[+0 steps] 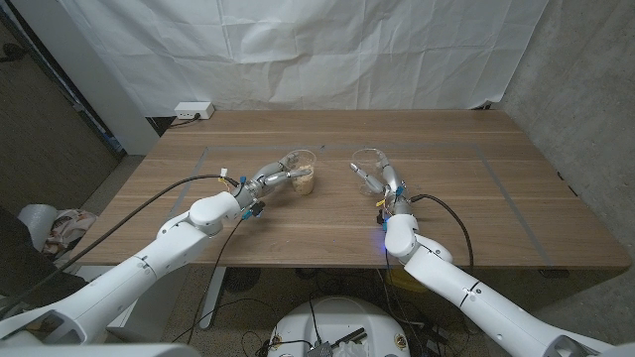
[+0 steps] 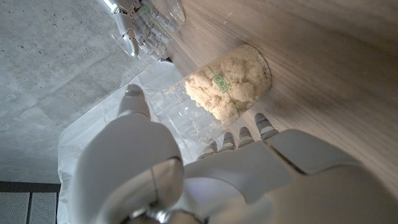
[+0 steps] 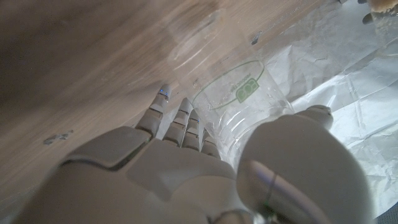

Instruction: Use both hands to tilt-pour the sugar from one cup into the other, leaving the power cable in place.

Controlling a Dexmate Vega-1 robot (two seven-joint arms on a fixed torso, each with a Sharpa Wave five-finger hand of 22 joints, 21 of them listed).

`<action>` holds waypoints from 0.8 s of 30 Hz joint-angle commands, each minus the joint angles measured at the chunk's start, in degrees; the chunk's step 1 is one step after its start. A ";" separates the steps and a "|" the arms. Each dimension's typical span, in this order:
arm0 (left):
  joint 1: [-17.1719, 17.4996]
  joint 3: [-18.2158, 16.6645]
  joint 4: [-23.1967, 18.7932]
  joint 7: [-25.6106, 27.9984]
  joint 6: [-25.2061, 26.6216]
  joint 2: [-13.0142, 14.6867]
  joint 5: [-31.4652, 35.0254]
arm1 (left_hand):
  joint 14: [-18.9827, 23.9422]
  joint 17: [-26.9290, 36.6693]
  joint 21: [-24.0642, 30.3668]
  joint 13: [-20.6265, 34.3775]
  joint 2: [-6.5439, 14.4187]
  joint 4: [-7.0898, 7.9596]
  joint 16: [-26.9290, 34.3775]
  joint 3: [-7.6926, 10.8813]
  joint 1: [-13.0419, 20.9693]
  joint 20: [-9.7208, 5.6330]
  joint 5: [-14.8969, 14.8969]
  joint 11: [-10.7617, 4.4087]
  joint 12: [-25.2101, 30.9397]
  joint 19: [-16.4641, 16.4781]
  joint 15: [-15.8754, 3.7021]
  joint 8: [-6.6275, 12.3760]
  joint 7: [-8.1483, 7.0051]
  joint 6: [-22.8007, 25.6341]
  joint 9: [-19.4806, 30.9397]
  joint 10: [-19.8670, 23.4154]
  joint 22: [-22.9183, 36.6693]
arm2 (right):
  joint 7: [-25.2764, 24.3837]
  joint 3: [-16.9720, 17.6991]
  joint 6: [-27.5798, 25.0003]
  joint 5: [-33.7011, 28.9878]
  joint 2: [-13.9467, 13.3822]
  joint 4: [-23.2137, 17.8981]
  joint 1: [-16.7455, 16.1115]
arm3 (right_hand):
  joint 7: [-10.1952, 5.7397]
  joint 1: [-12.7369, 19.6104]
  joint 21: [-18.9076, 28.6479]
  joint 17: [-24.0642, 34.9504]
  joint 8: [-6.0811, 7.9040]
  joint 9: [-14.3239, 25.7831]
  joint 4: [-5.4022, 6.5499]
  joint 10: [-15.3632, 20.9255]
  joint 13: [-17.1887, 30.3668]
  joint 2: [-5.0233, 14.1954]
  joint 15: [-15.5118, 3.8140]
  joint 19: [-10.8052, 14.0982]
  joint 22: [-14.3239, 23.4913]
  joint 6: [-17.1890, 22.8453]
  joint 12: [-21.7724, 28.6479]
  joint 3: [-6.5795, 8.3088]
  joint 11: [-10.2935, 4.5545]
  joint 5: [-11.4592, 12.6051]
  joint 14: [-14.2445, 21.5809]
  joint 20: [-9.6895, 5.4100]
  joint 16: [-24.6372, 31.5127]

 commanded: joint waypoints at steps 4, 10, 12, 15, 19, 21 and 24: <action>5.68 -4.58 -3.84 3.13 -3.31 1.16 -3.99 | -16.67 0.59 -2.95 -0.31 0.84 1.73 0.29 -1.90 -3.54 0.82 1.34 1.72 0.31 -15.65 2.02 0.11 -1.23 -19.71 0.15 -17.48 0.39 | 2.54 2.21 8.69 3.87 -0.76 0.27 -1.16 | 0.12 -1.32 -0.46 -0.37 0.04 0.08 0.71 -0.95 -0.11 0.02 0.32 -0.14 0.08 -0.53 -0.72 -0.13 0.38 0.03 -1.03 0.55 -0.05; 9.19 -7.16 -5.87 8.46 -5.29 0.76 -3.52 | -18.73 0.78 -4.22 -0.44 1.29 2.50 0.47 -2.48 -4.78 0.84 1.59 1.32 0.68 -18.21 2.09 0.44 -2.07 -21.18 0.15 -19.06 0.52 | 4.65 3.51 13.16 7.03 -0.64 1.06 -1.83 | 0.06 -2.38 -0.59 -0.67 0.25 0.09 1.15 -0.66 -0.29 0.33 0.38 -0.09 0.03 -0.15 -0.83 -0.06 0.46 0.05 -1.08 0.58 0.23; 10.01 -7.87 -6.12 9.63 -6.08 0.57 -3.32 | -18.62 0.85 -4.45 -0.49 1.57 2.81 0.78 -2.64 -5.25 0.87 1.64 1.27 1.30 -18.62 2.17 0.88 -2.11 -20.41 0.15 -18.14 0.58 | 5.42 3.94 14.64 8.05 -0.64 1.30 -2.02 | 0.12 -2.82 -0.65 -0.81 0.44 0.08 1.31 -0.54 -0.37 0.44 0.37 -0.05 0.02 0.31 -0.89 -0.04 0.55 0.06 -1.11 0.57 0.32; 11.04 -8.81 -6.69 11.61 -6.94 0.50 -2.31 | -18.23 0.85 -4.39 -0.55 1.79 2.97 1.12 -2.75 -5.49 0.86 1.67 1.21 1.88 -18.36 2.05 1.42 -2.43 -19.11 0.13 -17.17 0.68 | 6.27 4.48 15.12 8.87 -0.91 0.85 -2.21 | 0.18 -3.50 -0.78 -1.22 0.81 0.08 1.42 0.07 -0.56 0.53 0.66 0.04 -0.02 1.28 -0.88 0.05 0.53 0.11 -1.08 0.54 0.51; 11.59 -9.84 -6.85 12.60 -8.25 0.69 -1.24 | -17.08 0.75 -4.05 -0.71 2.00 2.97 1.64 -2.87 -5.55 0.81 1.68 0.48 2.59 -17.30 1.94 1.84 -3.01 -17.66 0.10 -15.85 0.80 | 7.39 5.25 14.85 9.55 -1.60 0.08 -2.06 | 0.28 -4.05 -0.81 -1.65 1.12 0.07 1.45 1.16 -0.77 0.78 0.76 0.37 -0.04 2.18 -0.72 0.26 0.80 0.20 -0.67 0.45 0.82; 11.73 -10.25 -6.71 12.42 -8.66 0.68 -1.50 | -16.30 0.67 -3.82 -0.81 2.13 2.93 1.91 -2.92 -5.54 0.79 1.66 0.52 2.96 -16.57 1.83 2.07 -2.95 -16.71 0.09 -15.08 0.85 | 5.32 5.22 13.29 7.88 -1.25 -0.65 -2.23 | 0.25 -4.18 -0.80 -1.82 1.23 0.06 1.43 1.45 -0.85 0.88 0.79 0.55 -0.04 2.53 -0.70 0.35 0.82 0.24 -0.41 0.43 0.96; 11.82 -10.61 -6.47 11.44 -8.94 1.04 -1.99 | -16.39 0.61 -3.68 -0.89 2.27 2.91 1.83 -2.93 -5.53 0.80 1.63 0.78 2.96 -16.07 1.88 1.94 -2.76 -16.70 0.08 -15.15 0.87 | 4.17 5.41 14.69 7.60 -0.59 -0.23 -2.66 | 0.76 -4.26 -0.64 -2.34 1.41 0.03 1.25 2.51 -1.07 1.25 0.25 1.42 -0.05 3.22 -0.58 0.65 0.03 0.39 0.48 0.32 1.34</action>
